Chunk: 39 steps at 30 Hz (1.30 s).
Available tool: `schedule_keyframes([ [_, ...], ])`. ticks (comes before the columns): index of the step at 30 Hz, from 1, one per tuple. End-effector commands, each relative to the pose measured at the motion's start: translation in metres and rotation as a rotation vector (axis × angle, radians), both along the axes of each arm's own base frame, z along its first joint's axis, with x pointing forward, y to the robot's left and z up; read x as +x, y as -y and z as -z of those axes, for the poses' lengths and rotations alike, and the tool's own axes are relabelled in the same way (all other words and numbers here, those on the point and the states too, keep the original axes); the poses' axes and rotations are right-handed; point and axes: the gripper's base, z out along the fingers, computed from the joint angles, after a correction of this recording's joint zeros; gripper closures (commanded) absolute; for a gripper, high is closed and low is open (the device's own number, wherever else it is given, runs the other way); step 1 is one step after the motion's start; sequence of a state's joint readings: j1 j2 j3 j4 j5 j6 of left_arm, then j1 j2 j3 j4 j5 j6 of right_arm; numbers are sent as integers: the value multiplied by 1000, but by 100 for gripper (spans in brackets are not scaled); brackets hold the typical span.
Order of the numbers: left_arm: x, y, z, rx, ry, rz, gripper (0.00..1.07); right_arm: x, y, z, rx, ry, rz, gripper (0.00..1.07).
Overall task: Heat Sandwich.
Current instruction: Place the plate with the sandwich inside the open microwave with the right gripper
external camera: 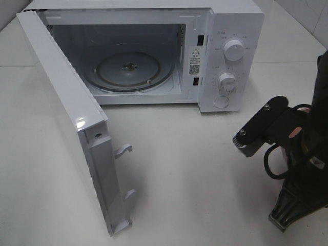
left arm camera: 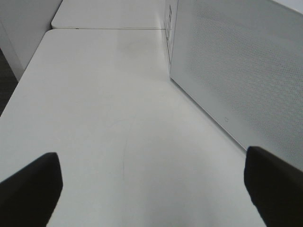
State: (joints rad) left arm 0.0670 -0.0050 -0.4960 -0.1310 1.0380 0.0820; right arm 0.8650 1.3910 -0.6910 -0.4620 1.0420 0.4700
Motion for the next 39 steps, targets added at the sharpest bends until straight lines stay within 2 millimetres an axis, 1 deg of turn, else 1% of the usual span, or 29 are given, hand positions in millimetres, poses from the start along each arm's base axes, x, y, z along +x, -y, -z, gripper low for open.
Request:
schedule_keyframes([
  [1, -4, 0, 0, -3, 26, 2, 9, -6, -4, -2, -30, 12, -47, 107],
  [3, -4, 0, 0, -3, 26, 2, 9, -11, -9, -2, -37, 2, -110, 107],
  [10, -4, 0, 0, -3, 26, 2, 9, -20, -19, -2, -50, -12, -227, 107],
  [13, -4, 0, 0, -3, 26, 2, 9, -23, -23, -2, -63, -30, -324, 107],
  [18, -4, 0, 0, -3, 26, 2, 9, -21, -24, -2, -74, -20, -385, 107],
  [21, -4, 0, 0, -3, 26, 2, 9, -19, -28, -2, -64, -21, -488, 107],
  [23, -4, 0, 0, -3, 26, 2, 9, -18, -30, -2, -61, -22, -515, 107],
  [25, -4, 0, 0, -3, 26, 2, 9, -17, -33, -1, -42, -20, -582, 107],
  [27, -4, 0, 0, -3, 26, 2, 9, -17, -34, -1, -38, -16, -595, 107],
  [30, -4, 0, 0, -3, 26, 2, 9, -15, -39, -1, -21, -9, -673, 107],
  [39, -4, 0, 0, -3, 26, 2, 9, -14, -46, -1, 1, -1, -810, 107],
])
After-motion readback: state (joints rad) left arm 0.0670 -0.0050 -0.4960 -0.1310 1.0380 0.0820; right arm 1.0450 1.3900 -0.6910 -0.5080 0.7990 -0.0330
